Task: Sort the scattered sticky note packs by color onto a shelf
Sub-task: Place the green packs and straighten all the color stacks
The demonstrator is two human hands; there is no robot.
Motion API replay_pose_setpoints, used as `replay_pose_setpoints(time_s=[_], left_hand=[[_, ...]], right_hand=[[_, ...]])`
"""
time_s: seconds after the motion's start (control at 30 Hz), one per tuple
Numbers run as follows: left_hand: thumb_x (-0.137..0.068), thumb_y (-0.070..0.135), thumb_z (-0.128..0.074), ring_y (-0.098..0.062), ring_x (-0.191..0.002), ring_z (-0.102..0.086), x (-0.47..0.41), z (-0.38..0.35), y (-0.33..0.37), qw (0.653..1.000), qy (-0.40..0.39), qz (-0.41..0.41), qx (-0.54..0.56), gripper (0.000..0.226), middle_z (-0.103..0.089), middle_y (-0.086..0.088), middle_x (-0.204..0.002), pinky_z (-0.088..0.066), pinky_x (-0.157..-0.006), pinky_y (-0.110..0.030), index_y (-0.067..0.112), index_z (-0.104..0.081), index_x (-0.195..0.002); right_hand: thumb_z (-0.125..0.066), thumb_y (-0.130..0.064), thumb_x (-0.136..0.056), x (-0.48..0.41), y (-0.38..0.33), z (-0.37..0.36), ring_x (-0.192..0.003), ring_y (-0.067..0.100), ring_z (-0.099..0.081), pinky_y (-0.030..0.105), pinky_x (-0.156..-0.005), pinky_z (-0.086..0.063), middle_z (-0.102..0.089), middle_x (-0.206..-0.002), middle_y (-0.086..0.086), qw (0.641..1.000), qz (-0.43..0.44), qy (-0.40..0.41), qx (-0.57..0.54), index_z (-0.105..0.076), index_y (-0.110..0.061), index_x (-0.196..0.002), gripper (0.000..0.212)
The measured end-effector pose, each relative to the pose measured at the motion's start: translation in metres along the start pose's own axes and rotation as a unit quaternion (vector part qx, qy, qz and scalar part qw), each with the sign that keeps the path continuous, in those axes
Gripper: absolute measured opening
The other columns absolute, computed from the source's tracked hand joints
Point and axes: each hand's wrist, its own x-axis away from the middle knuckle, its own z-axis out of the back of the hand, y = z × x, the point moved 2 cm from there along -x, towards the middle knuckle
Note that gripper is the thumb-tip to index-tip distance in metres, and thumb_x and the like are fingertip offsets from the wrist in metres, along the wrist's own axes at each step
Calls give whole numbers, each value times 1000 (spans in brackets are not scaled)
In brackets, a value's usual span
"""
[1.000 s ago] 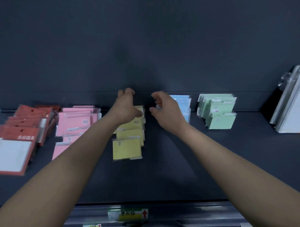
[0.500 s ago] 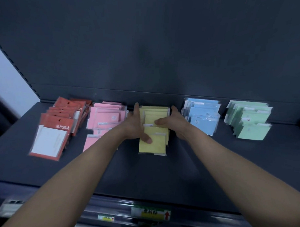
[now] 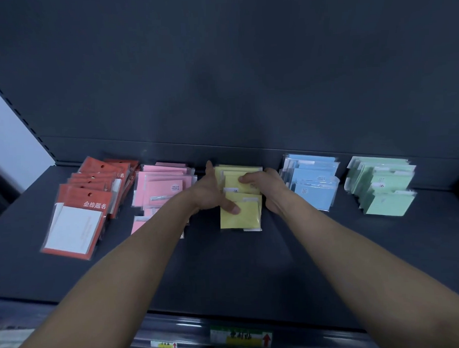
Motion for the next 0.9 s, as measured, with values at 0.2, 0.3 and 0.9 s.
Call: replay_pose_setpoints(time_s=[0.2,0.3,0.9], left_hand=[[-53,21,-91,-24,-140,-23,-1,-1,0,1000,6,-5,-4,147,-15,-3,-156,-28,-114,-38,19,26,-143],[-50,22,-92,-24,-141,-19,0,-3,-2,999,30,-21,-4,149,-8,-4,-157,-28,-114,-41,18,25,-144],[-54,14,-90,-19,-117,-50,20,-12,-9,981,78,-159,83,114,-45,-1,-128,-45,-94,-33,28,-9,-134]], right_hand=[[-82,-9,-56,3,-8,4,-88,31,-69,38,-61,-59,-68,-106,18,1000,-14,-14,-6,-52,2,-123,74],[-75,-3,-71,9,-9,3,-89,31,-70,39,-69,-59,-70,-105,18,999,-7,-39,-22,-59,2,-118,51],[-50,-61,-89,37,-5,5,-133,12,-30,30,-102,-25,-32,-151,-9,987,154,-35,27,-24,-39,-147,67]])
